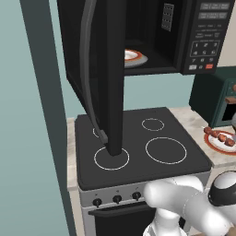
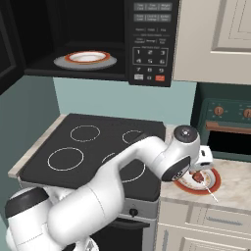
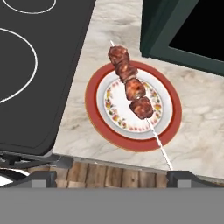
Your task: Pick the kebab skewer from the counter and place it in the microwave. Then turn on the microwave.
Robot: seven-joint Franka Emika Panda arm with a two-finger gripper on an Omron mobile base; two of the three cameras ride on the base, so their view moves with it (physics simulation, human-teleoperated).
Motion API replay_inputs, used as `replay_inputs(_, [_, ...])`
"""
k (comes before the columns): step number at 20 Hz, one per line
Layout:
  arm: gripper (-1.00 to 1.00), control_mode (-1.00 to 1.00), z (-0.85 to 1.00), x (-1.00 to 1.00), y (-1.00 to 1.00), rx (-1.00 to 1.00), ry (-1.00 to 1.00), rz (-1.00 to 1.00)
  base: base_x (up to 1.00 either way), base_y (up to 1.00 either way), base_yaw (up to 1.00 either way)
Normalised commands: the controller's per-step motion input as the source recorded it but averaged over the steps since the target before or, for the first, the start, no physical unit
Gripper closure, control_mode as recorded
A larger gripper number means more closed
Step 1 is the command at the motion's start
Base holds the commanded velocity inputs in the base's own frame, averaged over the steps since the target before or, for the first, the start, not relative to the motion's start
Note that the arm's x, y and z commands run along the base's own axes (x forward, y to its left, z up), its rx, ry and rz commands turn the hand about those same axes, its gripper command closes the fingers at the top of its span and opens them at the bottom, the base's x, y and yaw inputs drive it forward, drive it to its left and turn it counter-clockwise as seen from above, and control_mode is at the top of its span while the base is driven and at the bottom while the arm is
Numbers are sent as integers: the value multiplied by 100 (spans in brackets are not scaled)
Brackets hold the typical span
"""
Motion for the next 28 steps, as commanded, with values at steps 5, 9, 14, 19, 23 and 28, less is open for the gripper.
replay_inputs(5, [-100,-100,-16,20,-20,0,2,0,0,0,0])
replay_inputs(9, [-100,-100,-15,17,-18,0,0,1,0,0,0])
replay_inputs(14, [-100,-100,-17,15,-14,0,0,0,0,0,0])
replay_inputs(19, [-100,-100,-20,20,-11,0,0,0,0,0,0])
replay_inputs(23, [-100,-100,-19,21,-12,0,0,0,0,0,0])
replay_inputs(28, [-100,-100,-20,20,-12,0,0,0,0,0,0])
